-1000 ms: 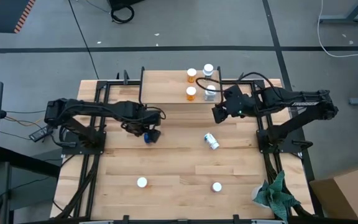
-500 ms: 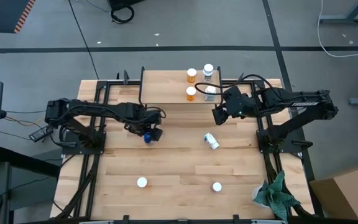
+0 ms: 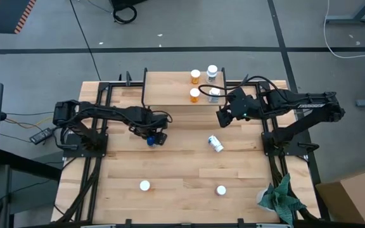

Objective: Pick and place medicine bottles onto shelf by color
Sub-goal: Put the blue medicine bottle on the shelf

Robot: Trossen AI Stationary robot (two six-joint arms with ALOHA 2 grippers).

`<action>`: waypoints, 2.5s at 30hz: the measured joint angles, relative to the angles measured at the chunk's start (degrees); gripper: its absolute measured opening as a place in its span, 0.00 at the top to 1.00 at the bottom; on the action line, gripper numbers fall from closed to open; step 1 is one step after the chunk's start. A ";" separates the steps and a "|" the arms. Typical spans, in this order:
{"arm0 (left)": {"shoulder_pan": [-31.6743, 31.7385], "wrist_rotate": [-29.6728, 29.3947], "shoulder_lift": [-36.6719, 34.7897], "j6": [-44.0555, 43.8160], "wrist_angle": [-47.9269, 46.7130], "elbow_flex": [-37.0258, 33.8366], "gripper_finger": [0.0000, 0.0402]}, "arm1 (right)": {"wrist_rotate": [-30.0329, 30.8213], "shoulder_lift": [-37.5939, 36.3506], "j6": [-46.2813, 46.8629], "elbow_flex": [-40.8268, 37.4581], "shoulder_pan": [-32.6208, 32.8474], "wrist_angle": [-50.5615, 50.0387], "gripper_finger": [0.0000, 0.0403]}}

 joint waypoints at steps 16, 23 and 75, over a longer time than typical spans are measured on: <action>-0.01 0.84 0.04 0.87 1.17 0.13 0.47 | 0.02 0.00 -0.76 0.00 0.01 0.02 0.33; -0.01 3.85 -0.16 0.92 1.45 0.15 0.45 | 0.02 0.00 -0.79 0.00 0.00 0.02 0.33; 28.50 -2.62 22.98 60.89 -28.56 65.51 0.45 | 0.42 0.00 0.59 0.02 -0.07 0.28 0.33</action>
